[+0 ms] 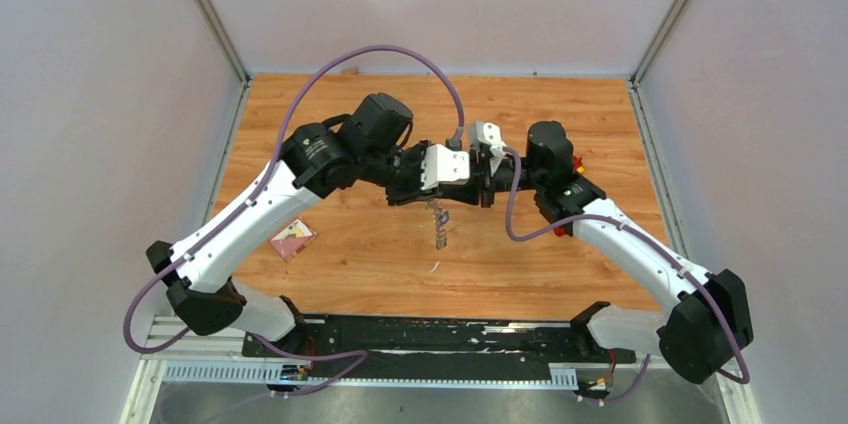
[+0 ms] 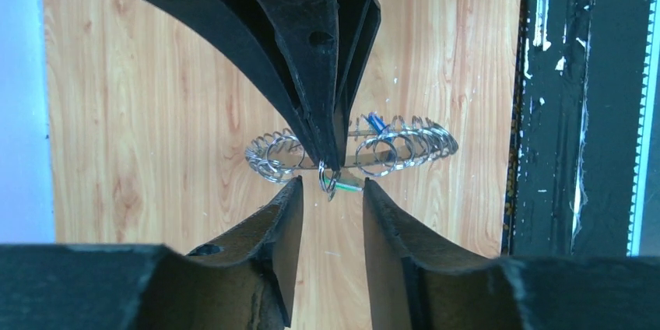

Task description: Put the keys on the keyring

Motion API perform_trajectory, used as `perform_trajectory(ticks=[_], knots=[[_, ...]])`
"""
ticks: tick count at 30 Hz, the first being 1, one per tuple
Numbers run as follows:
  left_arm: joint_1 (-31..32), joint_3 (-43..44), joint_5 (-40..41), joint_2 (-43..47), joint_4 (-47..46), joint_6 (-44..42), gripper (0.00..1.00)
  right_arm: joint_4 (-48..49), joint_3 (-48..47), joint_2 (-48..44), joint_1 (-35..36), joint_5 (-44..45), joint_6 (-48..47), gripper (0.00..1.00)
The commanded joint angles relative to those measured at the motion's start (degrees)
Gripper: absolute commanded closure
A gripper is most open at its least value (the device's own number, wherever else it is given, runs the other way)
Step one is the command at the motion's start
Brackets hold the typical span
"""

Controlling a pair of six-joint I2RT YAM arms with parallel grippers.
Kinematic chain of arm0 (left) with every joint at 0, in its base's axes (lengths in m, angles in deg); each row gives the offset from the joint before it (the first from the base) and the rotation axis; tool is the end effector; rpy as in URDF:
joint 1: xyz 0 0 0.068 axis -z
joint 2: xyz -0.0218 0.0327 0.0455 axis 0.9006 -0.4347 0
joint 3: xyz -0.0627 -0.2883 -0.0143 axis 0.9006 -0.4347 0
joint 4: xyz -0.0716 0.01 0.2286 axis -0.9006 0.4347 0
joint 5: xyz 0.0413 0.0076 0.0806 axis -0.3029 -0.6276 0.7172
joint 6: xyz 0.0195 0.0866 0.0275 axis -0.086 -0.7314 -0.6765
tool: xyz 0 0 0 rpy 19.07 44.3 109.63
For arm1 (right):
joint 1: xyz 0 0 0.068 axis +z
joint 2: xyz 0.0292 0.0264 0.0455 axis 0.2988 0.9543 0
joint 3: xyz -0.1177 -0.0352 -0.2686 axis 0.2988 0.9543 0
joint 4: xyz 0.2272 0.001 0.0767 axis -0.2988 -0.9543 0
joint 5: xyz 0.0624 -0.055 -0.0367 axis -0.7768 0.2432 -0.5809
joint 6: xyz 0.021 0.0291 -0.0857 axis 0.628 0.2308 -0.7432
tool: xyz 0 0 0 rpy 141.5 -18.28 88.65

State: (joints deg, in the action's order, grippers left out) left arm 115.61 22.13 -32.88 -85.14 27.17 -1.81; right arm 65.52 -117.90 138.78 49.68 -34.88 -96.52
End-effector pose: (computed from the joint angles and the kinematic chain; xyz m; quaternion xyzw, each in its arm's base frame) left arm 0.1543 -0.2368 0.4115 0.6625 0.6334 -0.2083 0.3412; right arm 0.1854 0.2020 0.3571 -0.5283 0.5148 0.4848 0.4700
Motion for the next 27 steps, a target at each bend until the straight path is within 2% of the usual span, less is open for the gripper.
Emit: perform_trajectory(ticks=[1,5,14,20,27], knots=[[-1.06,-0.93,0.45,3.69,-3.06,-0.25,0.56,2.01,-1.12,-2.01,-0.92,-0.25,-1.27,1.00],[-3.31,-4.59,0.56,7.05,-5.80,-0.67,0.51,2.43,-1.04,-2.81,-1.96,-1.32,-1.12,1.00],[-7.16,-20.84,-9.28,16.07,-25.20,3.18,0.47,1.96,-2.40,-5.26,-2.89,-6.73,-1.35,1.00],[-7.17,-23.17,-15.97,15.82,-30.15,5.81,0.49,2.21,-2.47,-6.10,-3.64,-7.93,-0.81,1.00],[-7.25,-24.20,-18.36,14.77,-31.28,6.34,0.52,2.95,-2.35,-5.93,-3.66,-8.71,-0.14,1.00]])
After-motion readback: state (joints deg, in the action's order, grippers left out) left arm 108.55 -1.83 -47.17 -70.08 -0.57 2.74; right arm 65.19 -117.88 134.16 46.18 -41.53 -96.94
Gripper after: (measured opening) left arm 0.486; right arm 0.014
